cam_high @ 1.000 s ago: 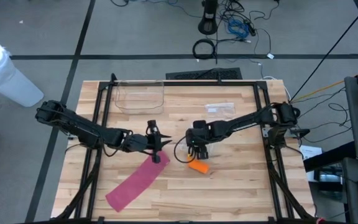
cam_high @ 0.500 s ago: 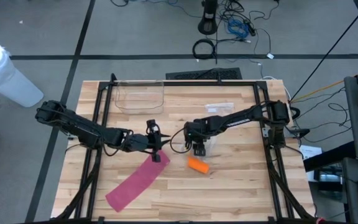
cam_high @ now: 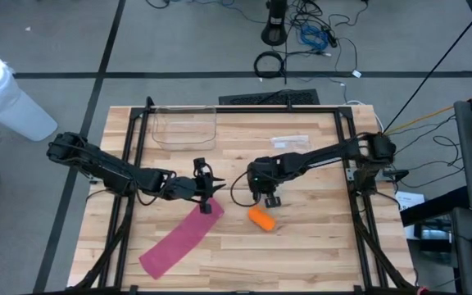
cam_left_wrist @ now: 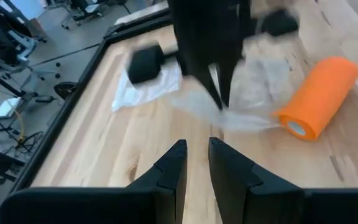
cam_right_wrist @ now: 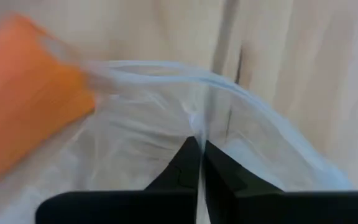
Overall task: Roll bandage
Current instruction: Put the rolled orange bandage into the transparent zip bag
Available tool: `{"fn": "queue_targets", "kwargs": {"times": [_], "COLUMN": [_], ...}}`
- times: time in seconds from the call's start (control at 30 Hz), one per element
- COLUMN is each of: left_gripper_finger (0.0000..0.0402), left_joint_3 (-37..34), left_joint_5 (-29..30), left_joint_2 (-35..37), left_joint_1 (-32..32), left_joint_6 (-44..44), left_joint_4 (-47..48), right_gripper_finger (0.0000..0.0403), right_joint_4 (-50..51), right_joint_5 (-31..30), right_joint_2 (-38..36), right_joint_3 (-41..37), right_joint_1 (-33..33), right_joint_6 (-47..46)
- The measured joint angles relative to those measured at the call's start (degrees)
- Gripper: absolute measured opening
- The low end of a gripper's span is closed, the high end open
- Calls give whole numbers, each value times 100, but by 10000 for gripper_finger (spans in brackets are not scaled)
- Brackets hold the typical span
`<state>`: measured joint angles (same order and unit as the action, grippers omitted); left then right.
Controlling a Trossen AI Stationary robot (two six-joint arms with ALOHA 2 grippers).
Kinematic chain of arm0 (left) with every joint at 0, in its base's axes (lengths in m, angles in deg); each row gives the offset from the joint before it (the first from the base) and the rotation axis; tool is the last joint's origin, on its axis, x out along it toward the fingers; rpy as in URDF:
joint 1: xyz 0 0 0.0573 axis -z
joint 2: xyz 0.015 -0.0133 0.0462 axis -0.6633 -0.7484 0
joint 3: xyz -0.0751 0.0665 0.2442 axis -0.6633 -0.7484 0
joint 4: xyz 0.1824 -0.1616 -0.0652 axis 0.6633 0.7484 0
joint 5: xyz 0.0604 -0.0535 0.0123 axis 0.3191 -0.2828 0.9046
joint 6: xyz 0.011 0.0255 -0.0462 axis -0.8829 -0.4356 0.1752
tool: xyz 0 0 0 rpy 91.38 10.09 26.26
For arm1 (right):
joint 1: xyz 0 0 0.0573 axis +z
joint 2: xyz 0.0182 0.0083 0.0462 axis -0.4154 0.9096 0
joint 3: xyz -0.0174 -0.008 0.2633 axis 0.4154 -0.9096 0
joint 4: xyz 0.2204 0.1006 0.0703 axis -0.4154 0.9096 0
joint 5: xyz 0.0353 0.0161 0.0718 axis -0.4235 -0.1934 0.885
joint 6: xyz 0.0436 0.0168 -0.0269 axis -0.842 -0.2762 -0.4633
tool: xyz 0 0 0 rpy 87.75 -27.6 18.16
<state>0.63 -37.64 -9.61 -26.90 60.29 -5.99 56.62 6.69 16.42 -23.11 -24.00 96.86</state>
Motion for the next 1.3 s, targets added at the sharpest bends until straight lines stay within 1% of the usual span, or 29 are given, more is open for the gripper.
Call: {"fn": "queue_targets", "kwargs": {"times": [0.13,0.2,0.27,0.4,0.43,0.5,0.63,0.7,0.87,1.03,1.3], "left_gripper_finger": [72,72,72,72,72,72,72,72,72,72,72], "left_joint_3": [0,0,0,0,0,0,0,0,0,0,2], "left_joint_5": [-204,-353,-456,-602,-693,-941,-1686,-1878,-1914,-1916,-1948], "left_joint_2": [-2,-2,-2,-2,-2,-2,-4,-8,-153,-575,-1240], "left_joint_1": [0,0,13,108,152,260,518,657,892,918,960], "left_joint_6": [-1,-3,-4,-16,-47,-216,-761,-1057,-1616,-2111,-2915], "left_joint_4": [12,1,-83,-508,-695,-1134,-1865,-2070,-2714,-3286,-4469], "right_gripper_finger": [0,0,0,0,0,0,0,0,0,0,0], "right_joint_4": [59,29,-15,-144,-232,-422,-774,-966,-1291,-1787,-1830], "right_joint_5": [92,349,864,2426,2706,3016,3309,3393,3389,3383,3358], "right_joint_2": [-575,-900,-1189,-1658,-1759,-1897,-1989,-1963,-1732,-1500,-1434], "right_joint_3": [3,5,14,11,14,16,16,16,16,16,18], "right_joint_1": [184,268,335,400,421,500,680,771,986,1055,1047], "right_joint_6": [491,715,841,858,859,867,1084,1114,1112,1013,979]}}
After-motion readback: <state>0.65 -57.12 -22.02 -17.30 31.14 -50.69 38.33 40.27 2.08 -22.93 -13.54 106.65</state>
